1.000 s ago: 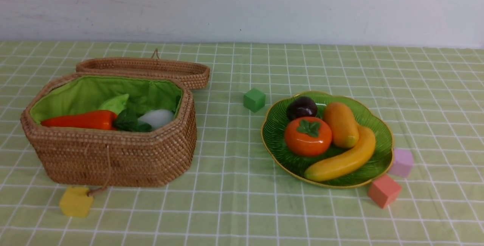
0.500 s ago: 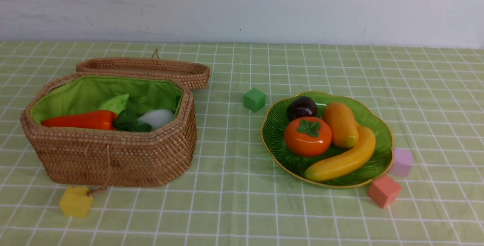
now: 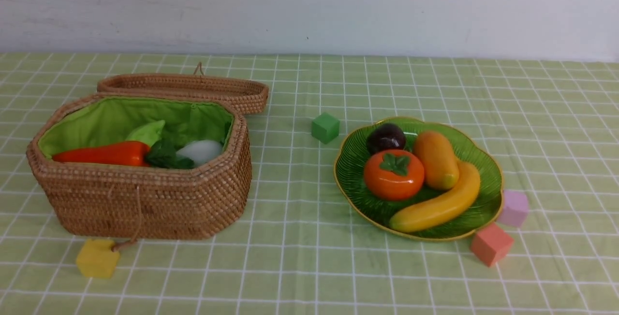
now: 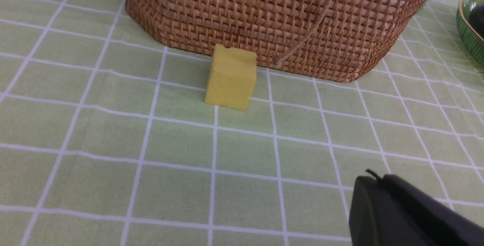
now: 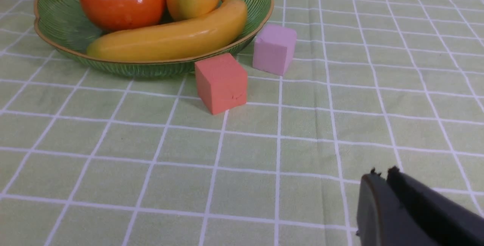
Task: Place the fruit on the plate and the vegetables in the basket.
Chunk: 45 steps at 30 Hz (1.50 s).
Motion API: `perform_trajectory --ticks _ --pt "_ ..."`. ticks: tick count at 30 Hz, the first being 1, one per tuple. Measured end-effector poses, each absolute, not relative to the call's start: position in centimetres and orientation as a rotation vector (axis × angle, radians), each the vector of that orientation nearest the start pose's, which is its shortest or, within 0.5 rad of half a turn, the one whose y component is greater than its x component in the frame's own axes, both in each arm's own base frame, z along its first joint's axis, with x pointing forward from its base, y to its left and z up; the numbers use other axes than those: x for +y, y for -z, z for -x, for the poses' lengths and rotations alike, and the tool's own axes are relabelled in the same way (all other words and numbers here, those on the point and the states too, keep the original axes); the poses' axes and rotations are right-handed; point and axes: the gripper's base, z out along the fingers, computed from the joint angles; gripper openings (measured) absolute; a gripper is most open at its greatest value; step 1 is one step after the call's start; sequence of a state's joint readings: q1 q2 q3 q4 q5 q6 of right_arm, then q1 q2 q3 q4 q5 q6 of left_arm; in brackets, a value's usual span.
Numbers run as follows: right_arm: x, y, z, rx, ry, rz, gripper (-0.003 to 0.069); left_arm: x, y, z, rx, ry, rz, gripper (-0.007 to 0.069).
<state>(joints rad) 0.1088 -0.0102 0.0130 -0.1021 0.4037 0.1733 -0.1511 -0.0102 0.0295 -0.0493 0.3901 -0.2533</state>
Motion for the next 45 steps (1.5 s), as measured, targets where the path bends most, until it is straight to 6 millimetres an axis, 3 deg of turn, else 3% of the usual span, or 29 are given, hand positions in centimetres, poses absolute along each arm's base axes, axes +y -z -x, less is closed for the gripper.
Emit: perform_trajectory --ticks 5,14,45 --pt "0.27 -17.33 -5.17 1.888 -0.116 -0.018 -0.002 -0.95 -16.88 -5.13 1.901 0.324 0.128 -0.0003" --pt "0.7 -17.33 -5.13 1.884 -0.108 0.088 -0.002 -0.95 -16.87 -5.13 1.902 0.324 0.128 0.0004" --pt "0.87 -17.32 -5.12 1.886 -0.149 0.066 -0.001 -0.95 -16.87 -5.13 1.902 0.324 0.128 0.0031"
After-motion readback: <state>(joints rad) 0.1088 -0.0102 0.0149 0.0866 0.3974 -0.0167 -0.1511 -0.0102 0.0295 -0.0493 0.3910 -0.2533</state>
